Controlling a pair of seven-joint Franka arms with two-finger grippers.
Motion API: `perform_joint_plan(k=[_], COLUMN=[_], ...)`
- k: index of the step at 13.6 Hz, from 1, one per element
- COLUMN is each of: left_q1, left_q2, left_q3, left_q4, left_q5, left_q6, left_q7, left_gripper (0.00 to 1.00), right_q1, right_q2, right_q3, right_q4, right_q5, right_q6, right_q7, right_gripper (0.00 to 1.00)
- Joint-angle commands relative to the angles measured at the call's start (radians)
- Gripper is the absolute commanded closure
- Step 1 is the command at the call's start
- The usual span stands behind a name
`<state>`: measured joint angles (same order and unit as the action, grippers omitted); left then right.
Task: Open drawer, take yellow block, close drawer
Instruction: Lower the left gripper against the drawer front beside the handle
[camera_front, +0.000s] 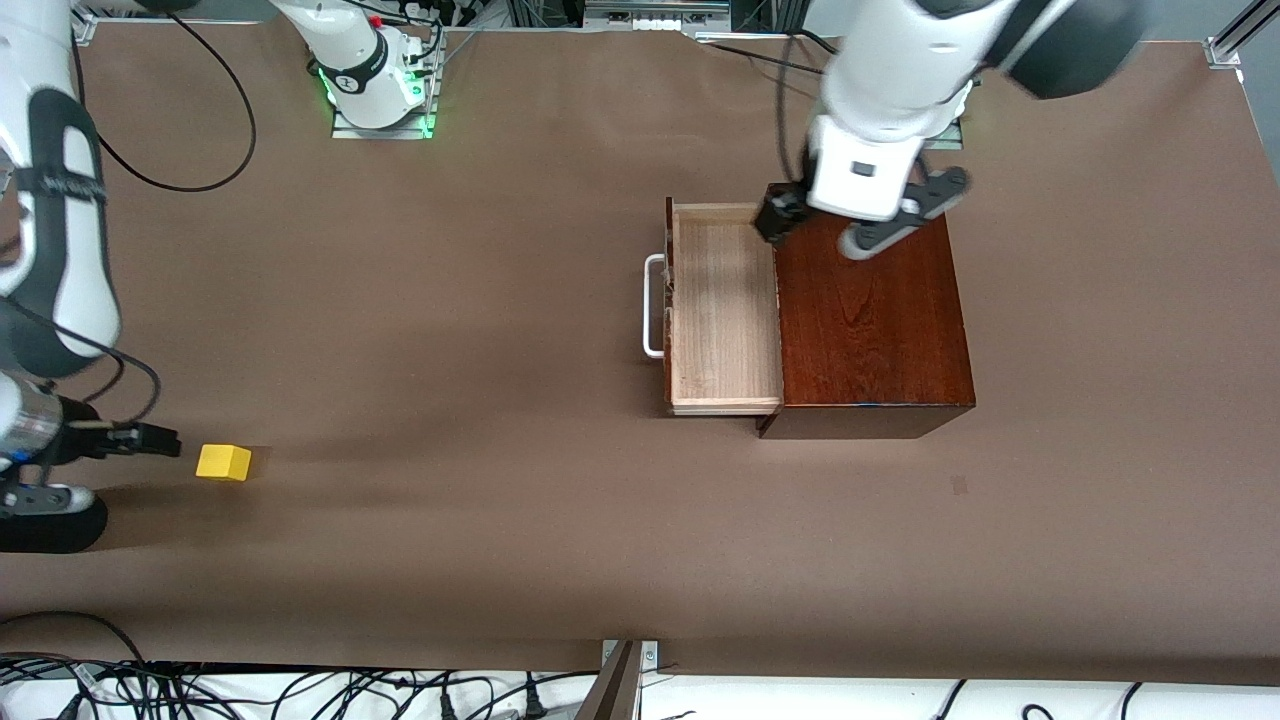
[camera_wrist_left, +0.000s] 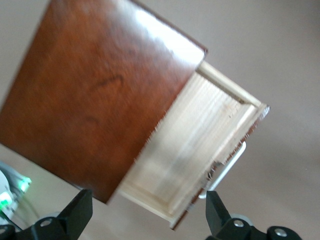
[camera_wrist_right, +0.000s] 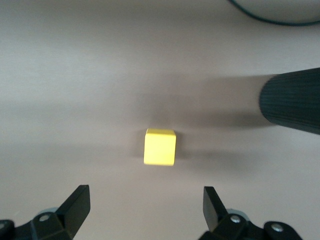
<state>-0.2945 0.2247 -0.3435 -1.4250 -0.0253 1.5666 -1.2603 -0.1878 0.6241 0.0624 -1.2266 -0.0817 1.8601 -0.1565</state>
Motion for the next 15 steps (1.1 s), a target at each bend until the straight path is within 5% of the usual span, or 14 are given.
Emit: perform_joint_plan(k=[1, 7, 11, 12, 13, 15], left_q1=[-0.073, -0.222, -0.273, -0.29, -0.304, -0.314], left_q2=[0.117, 0.31, 0.392, 0.401, 0.416, 0.447], left_q3=[0.011, 0.015, 0.014, 0.015, 0.018, 0.021], left_q4=[0.13, 0.259, 0.258, 0.255, 0.256, 0.256], left_q5=[-0.018, -0.018, -0.025, -0.019, -0.018, -0.016], left_q6=[-0.017, 0.038, 0.131, 0.138, 0.139, 0.162], left_q7=[-0.149, -0.442, -0.551, -0.565, -0.565, -0.565], left_gripper=[0.0, 0.0, 0.0, 0.16, 0.48, 0.92], right_q1=[0.007, 0.053, 0.053, 0.053, 0.053, 0.053], right_q2=[-0.092, -0.248, -0.323, -0.352, -0.401, -0.487], right_q3=[0.005, 0.037, 0.056, 0.056, 0.057, 0.057], right_q4=[-0.033, -0.033, -0.083, -0.132, -0.21, -0.353], right_q5=[0.006, 0.014, 0.019, 0.019, 0.022, 0.023], right_q6=[-0.099, -0.35, -0.358, -0.339, -0.278, -0.181], right_q7=[0.057, 0.196, 0.193, 0.195, 0.196, 0.199], right_gripper=[0.0, 0.0, 0.0, 0.0, 0.0, 0.0])
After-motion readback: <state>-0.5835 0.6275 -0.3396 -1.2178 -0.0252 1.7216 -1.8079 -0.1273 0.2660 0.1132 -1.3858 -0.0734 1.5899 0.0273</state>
